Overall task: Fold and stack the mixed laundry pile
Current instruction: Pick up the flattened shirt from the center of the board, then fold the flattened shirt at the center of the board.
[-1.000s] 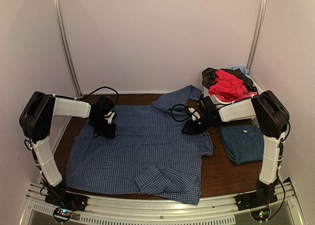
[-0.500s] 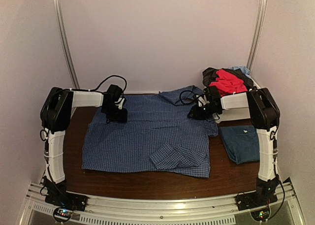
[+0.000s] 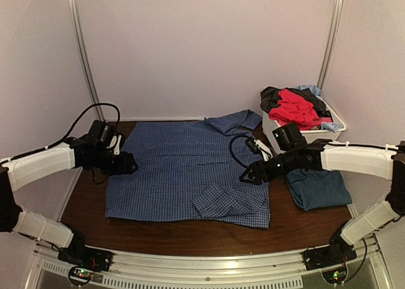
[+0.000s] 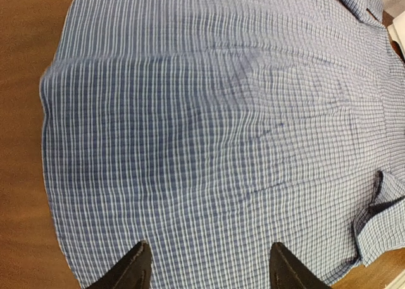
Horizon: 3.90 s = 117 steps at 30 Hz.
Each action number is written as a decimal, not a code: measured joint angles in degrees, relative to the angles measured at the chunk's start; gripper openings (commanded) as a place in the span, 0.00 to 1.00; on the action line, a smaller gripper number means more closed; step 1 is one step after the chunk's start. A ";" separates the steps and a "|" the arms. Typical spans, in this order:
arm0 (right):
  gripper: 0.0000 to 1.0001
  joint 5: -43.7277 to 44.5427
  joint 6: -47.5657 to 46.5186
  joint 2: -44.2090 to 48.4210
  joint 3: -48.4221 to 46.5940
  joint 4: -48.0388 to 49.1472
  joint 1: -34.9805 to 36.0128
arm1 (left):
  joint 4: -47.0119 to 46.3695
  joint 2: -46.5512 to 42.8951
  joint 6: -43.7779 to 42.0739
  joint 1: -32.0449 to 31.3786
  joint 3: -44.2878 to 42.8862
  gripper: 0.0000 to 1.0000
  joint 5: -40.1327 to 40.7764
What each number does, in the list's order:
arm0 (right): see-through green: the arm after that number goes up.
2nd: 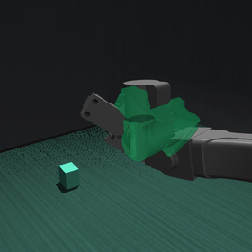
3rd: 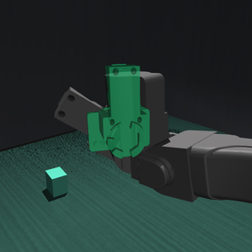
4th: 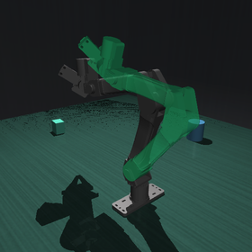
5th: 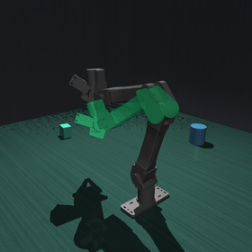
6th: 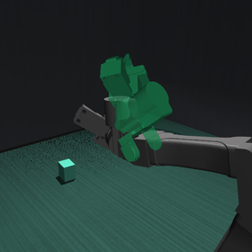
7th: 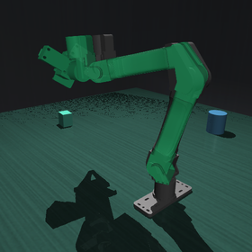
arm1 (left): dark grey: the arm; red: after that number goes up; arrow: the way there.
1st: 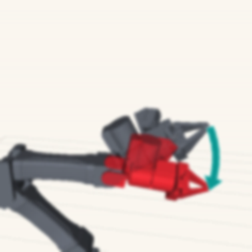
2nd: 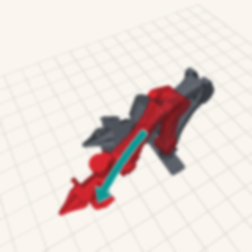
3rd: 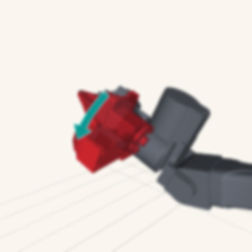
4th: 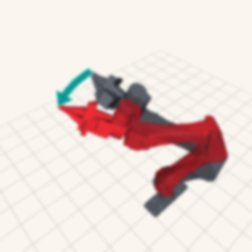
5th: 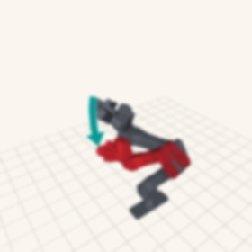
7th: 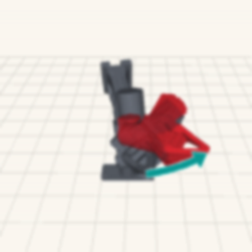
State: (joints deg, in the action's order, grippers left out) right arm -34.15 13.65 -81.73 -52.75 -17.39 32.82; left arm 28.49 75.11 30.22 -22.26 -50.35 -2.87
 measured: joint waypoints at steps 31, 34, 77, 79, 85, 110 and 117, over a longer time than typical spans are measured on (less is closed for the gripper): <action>0.00 11.61 -2.73 -4.48 7.08 -1.57 12.59 | 21.24 -19.91 39.76 1.33 21.46 0.46 3.74; 0.00 12.74 -2.71 -2.01 6.62 -1.64 12.59 | 21.20 -20.46 40.09 1.33 21.73 0.45 2.64; 0.00 27.85 -24.24 8.04 -20.22 4.24 6.01 | 18.99 -9.11 35.74 8.90 -3.67 0.00 12.17; 0.00 26.32 -25.57 5.77 -22.10 6.56 4.11 | 16.85 -5.95 34.45 10.01 -4.96 0.00 11.74; 0.00 21.03 -28.63 -1.07 -25.05 11.85 0.09 | 11.54 2.93 31.93 12.02 -7.45 0.00 10.47; 0.00 12.66 -36.22 -22.80 -35.60 19.58 -3.21 | -0.33 27.39 26.51 14.43 -14.93 0.03 6.43; 0.00 12.52 -36.02 -21.97 -32.04 20.13 -3.17 | -0.57 29.90 25.70 14.45 -16.33 0.08 5.77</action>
State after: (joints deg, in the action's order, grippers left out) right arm -21.63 -22.37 -103.70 -84.79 2.74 29.65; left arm 27.92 105.01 55.92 -7.81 -66.67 2.90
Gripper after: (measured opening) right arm 0.005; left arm 0.041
